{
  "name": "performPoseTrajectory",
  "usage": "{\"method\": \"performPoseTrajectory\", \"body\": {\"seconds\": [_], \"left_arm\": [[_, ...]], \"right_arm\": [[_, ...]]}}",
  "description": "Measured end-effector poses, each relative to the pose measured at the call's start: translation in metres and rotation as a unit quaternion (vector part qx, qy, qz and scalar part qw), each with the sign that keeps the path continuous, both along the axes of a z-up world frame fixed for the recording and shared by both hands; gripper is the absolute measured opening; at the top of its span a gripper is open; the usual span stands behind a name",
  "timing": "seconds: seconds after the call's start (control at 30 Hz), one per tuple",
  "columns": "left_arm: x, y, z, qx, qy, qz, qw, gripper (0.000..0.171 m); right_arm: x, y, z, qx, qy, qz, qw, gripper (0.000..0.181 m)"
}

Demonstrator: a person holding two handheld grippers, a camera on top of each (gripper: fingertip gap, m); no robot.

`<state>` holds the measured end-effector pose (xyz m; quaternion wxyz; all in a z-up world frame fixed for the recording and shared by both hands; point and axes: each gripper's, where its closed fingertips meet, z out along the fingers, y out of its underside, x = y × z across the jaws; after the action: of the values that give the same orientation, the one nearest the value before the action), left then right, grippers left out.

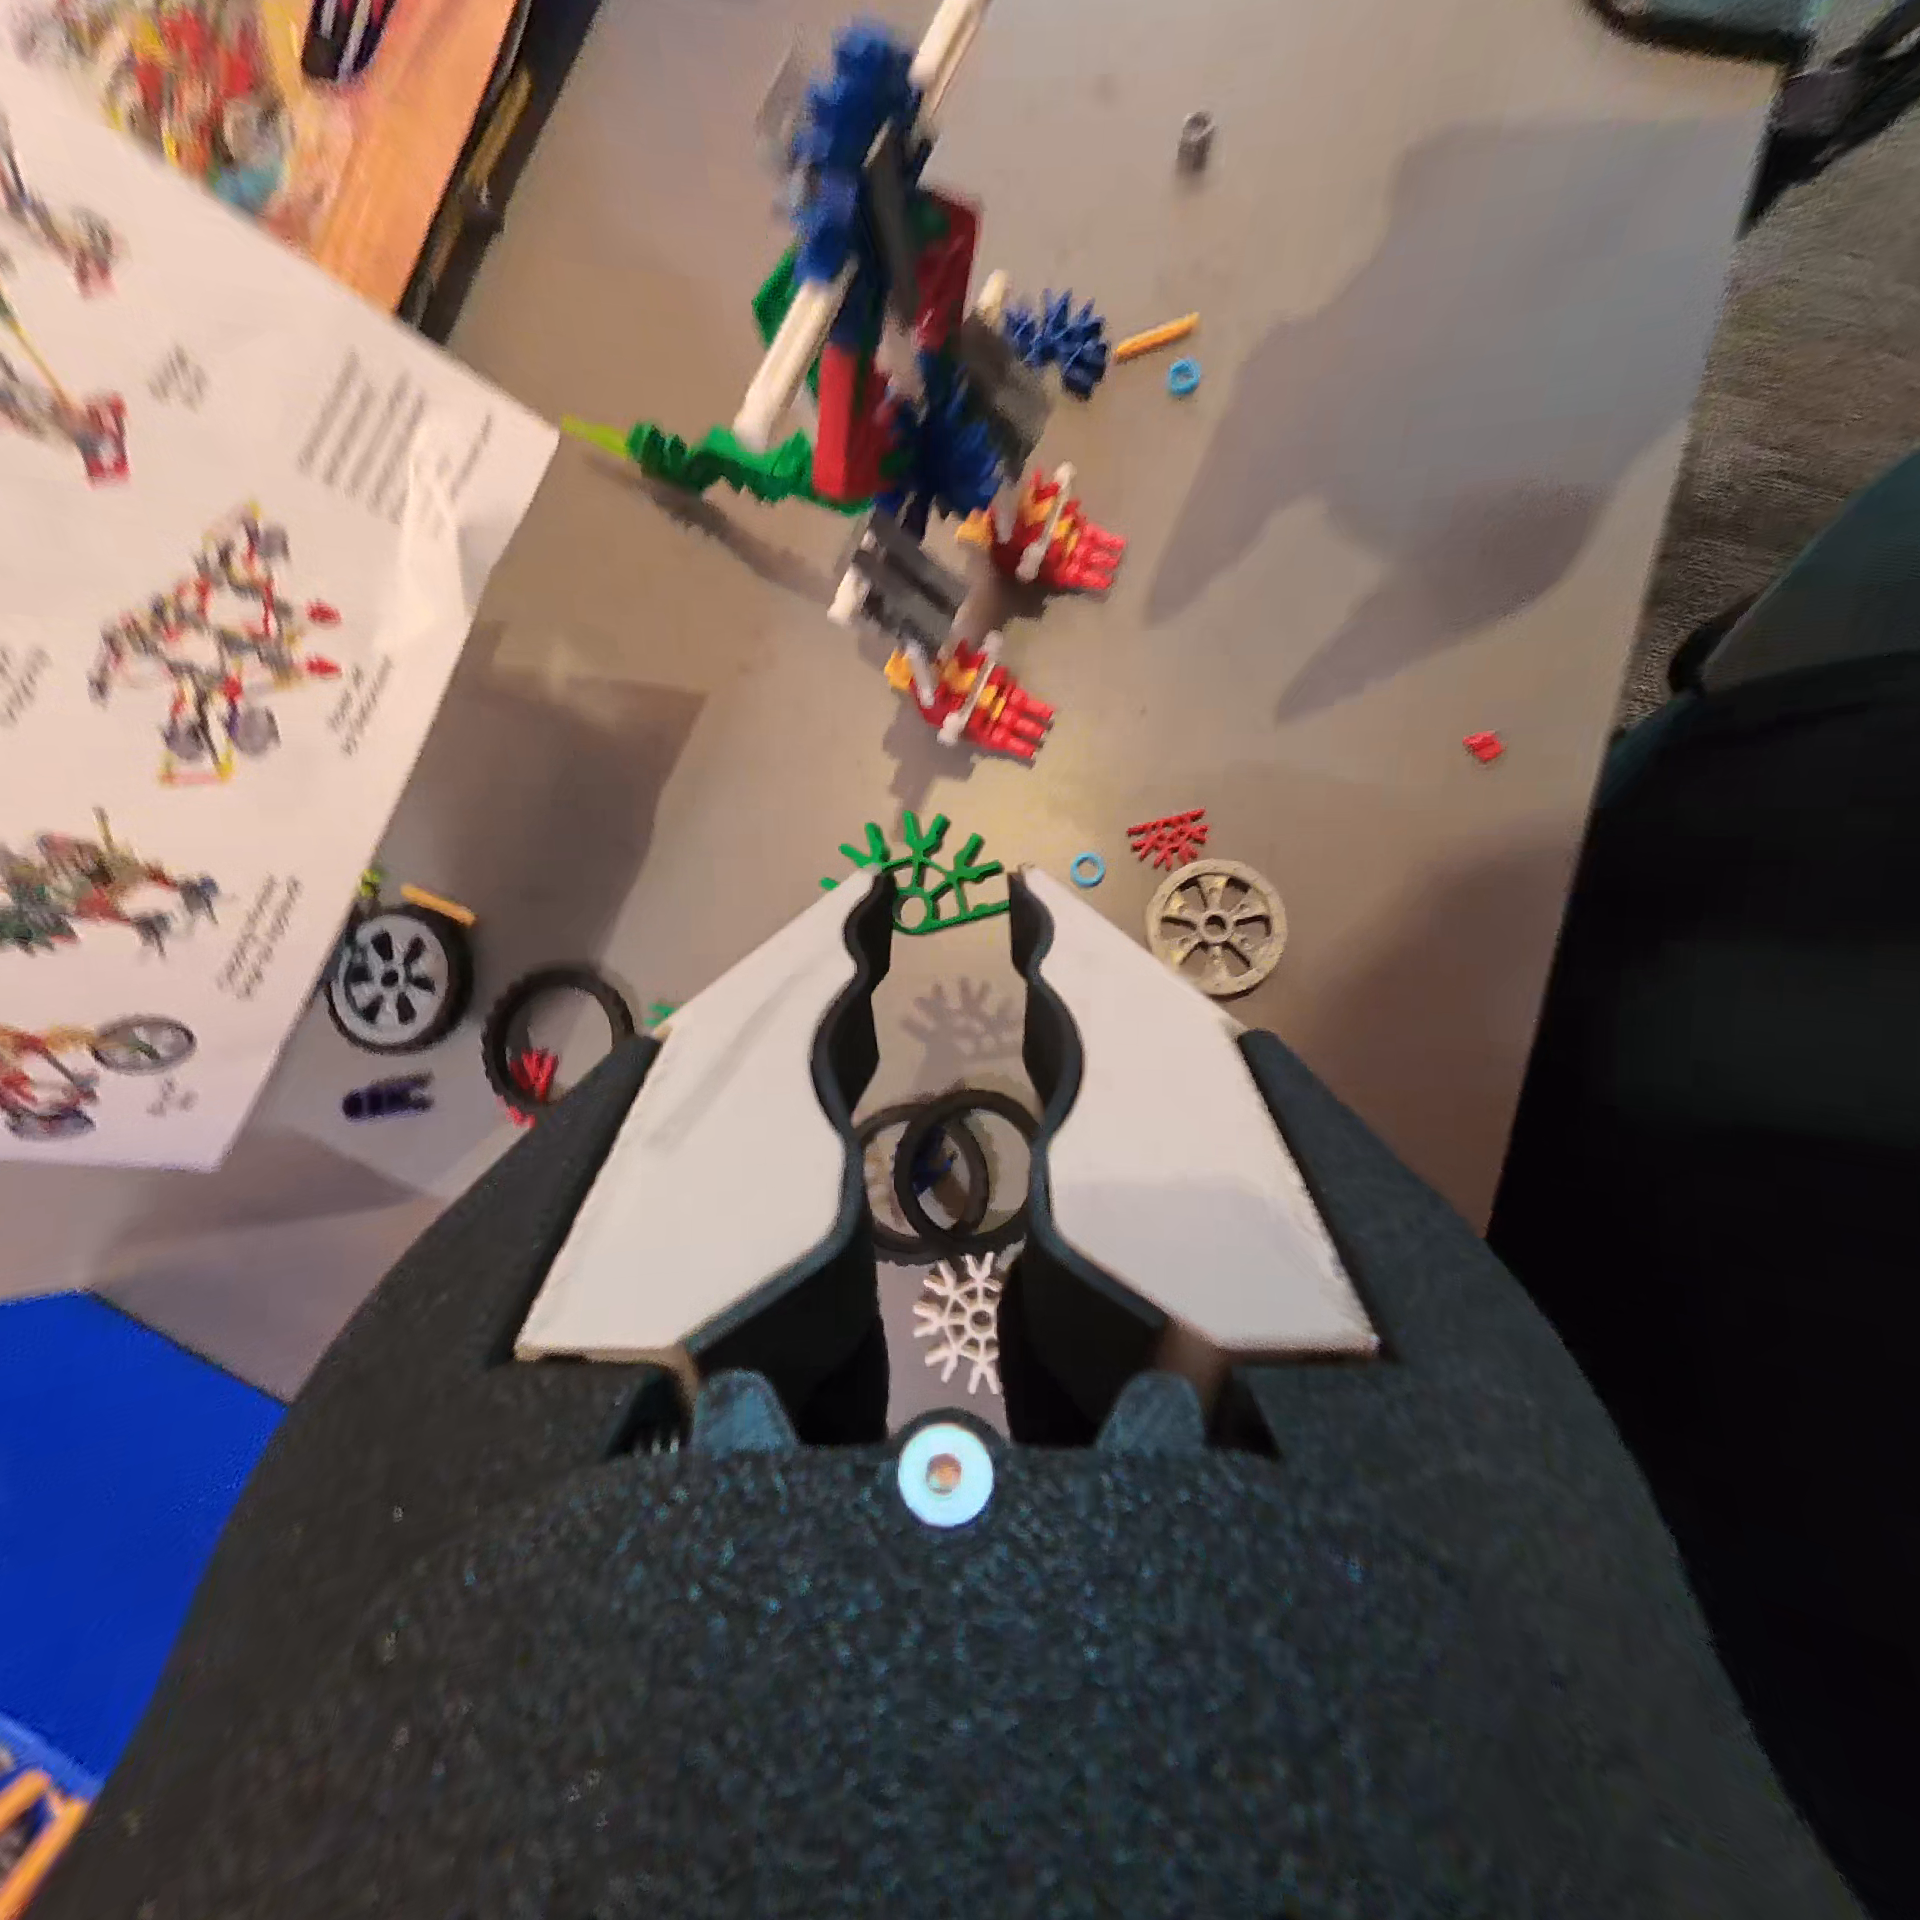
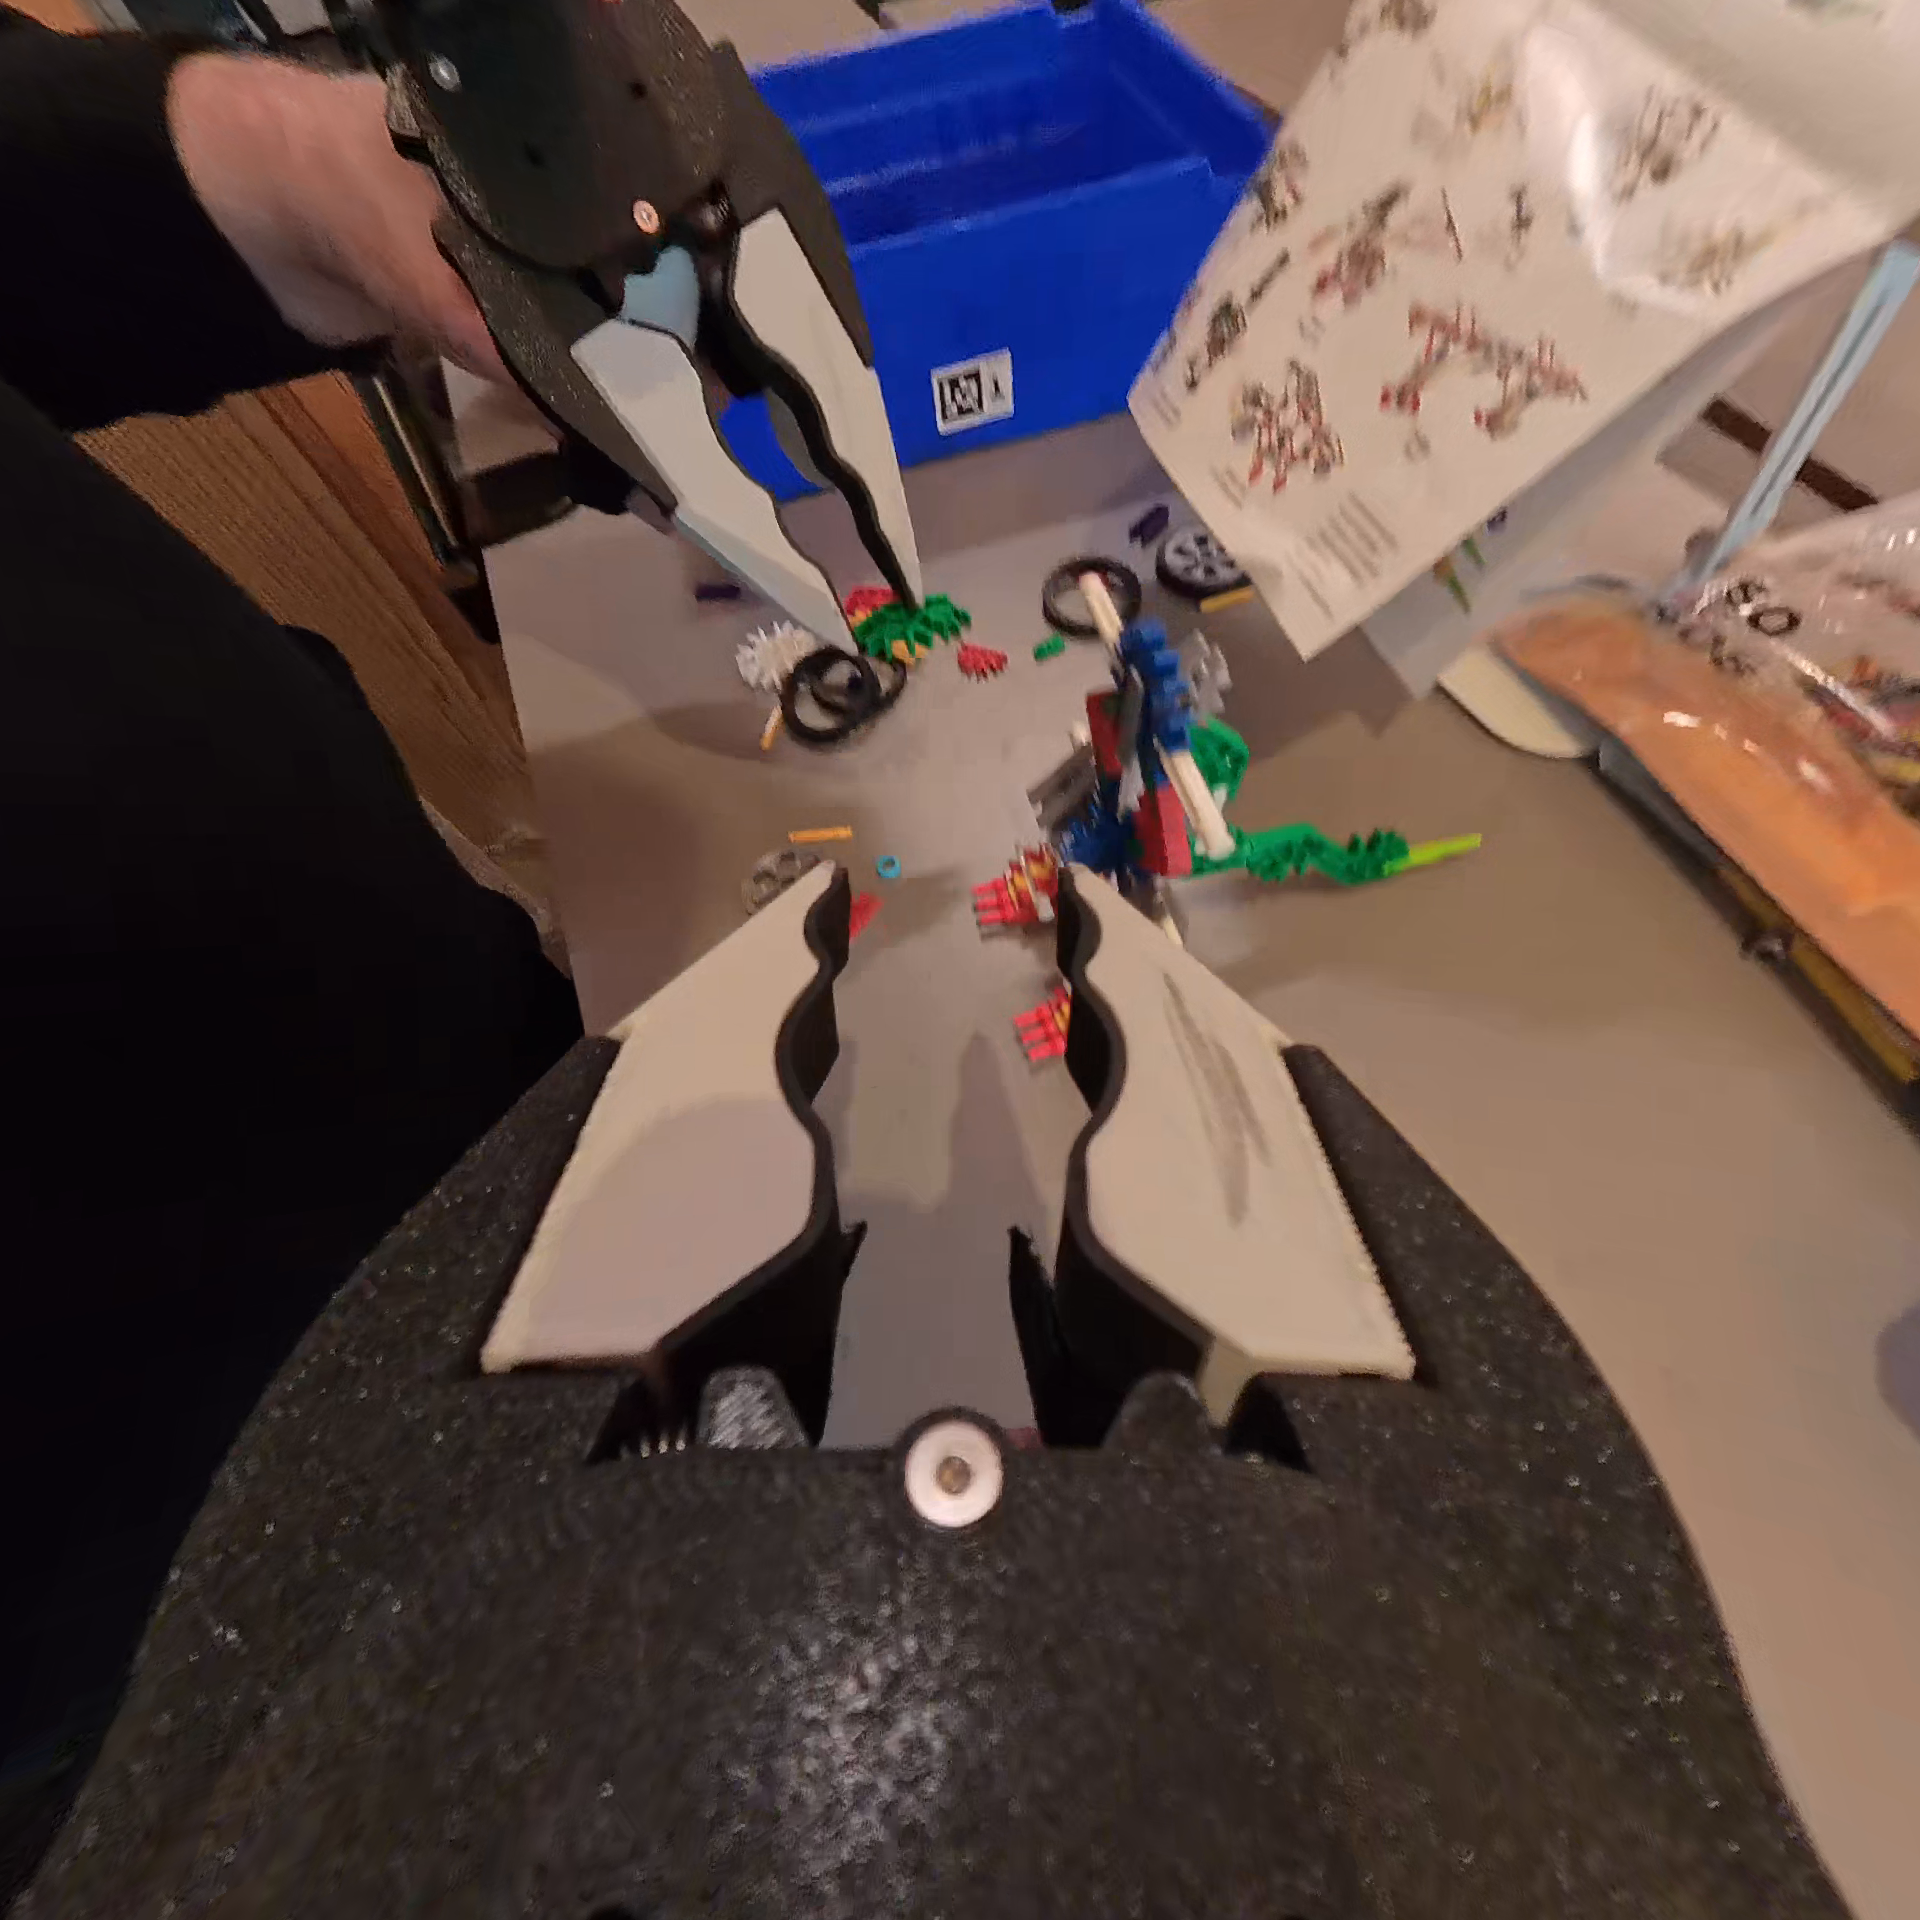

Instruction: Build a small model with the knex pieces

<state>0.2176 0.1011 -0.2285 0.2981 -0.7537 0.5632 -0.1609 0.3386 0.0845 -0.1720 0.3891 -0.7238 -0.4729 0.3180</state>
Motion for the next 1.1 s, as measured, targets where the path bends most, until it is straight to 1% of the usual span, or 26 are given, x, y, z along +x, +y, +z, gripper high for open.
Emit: {"method": "performPoseTrajectory", "body": {"seconds": [0.07,0.13,0.17,0.27,0.3,0.33,0.37,0.43,0.47,0.57,0.67,0.77,0.83,0.87,0.9,0.97,1.03,1.1], "left_arm": [[0.007,-0.006,0.015,0.02,-0.012,-0.035,0.999,0.019],[0.016,-0.017,0.031,0.042,-0.023,-0.086,0.995,0.019],[0.02,-0.02,0.037,0.058,-0.023,-0.102,0.993,0.0],[0.033,-0.031,0.058,0.095,-0.037,-0.153,0.983,0.0],[0.036,-0.032,0.059,0.095,-0.038,-0.161,0.982,0.0],[0.037,-0.035,0.055,0.086,-0.032,-0.172,0.981,0.0],[0.035,-0.031,0.048,0.087,-0.016,-0.17,0.981,0.0],[0.026,-0.02,0.029,0.08,0.014,-0.146,0.986,0.0],[0.024,-0.018,0.021,0.068,0.014,-0.139,0.988,0.0],[0.018,-0.014,-0.003,0.036,0.021,-0.095,0.995,0.003],[0.017,-0.013,-0.025,0.022,0.039,-0.074,0.996,0.008],[0.021,-0.01,-0.035,0.01,0.033,-0.052,0.998,0.012],[0.017,-0.006,-0.039,-0.002,0.04,-0.041,0.998,0.019],[0.009,0.001,-0.04,0.001,0.048,-0.025,0.999,0.019],[0.0,0.004,-0.045,-0.013,0.058,-0.017,0.998,0.021],[-0.015,0.0,-0.06,-0.066,0.087,-0.012,0.994,0.026],[-0.023,-0.009,-0.072,-0.1,0.11,-0.016,0.989,0.03],[-0.026,-0.009,-0.078,-0.098,0.121,-0.013,0.988,0.032]], "right_arm": [[-0.011,-0.001,0.01,0.005,0.015,0.004,1.0,0.04],[-0.024,-0.001,0.017,-0.005,0.039,0.005,0.999,0.04],[-0.03,-0.001,0.019,-0.012,0.053,0.004,0.999,0.04],[-0.043,-0.004,0.019,-0.036,0.08,0.012,0.996,0.04],[-0.046,-0.004,0.017,-0.042,0.083,0.014,0.996,0.039],[-0.049,-0.006,0.013,-0.047,0.082,0.017,0.995,0.04],[-0.049,-0.007,0.008,-0.053,0.076,0.018,0.996,0.039],[-0.043,-0.006,-0.002,-0.06,0.066,0.008,0.996,0.039],[-0.036,-0.006,-0.008,-0.069,0.064,-0.002,0.996,0.04],[-0.006,-0.006,-0.025,-0.093,0.059,-0.045,0.993,0.04],[0.031,-0.007,-0.049,-0.11,0.025,-0.096,0.989,0.04],[0.054,-0.009,-0.071,-0.11,-0.024,-0.13,0.985,0.04],[0.051,-0.012,-0.082,-0.107,-0.057,-0.126,0.985,0.04],[0.045,-0.013,-0.085,-0.103,-0.066,-0.119,0.985,0.04],[0.039,-0.014,-0.086,-0.098,-0.067,-0.113,0.987,0.04],[0.024,-0.016,-0.086,-0.102,-0.055,-0.099,0.988,0.04],[0.012,-0.017,-0.089,-0.105,-0.052,-0.085,0.989,0.04],[0.005,-0.017,-0.091,-0.105,-0.05,-0.074,0.99,0.04]]}}
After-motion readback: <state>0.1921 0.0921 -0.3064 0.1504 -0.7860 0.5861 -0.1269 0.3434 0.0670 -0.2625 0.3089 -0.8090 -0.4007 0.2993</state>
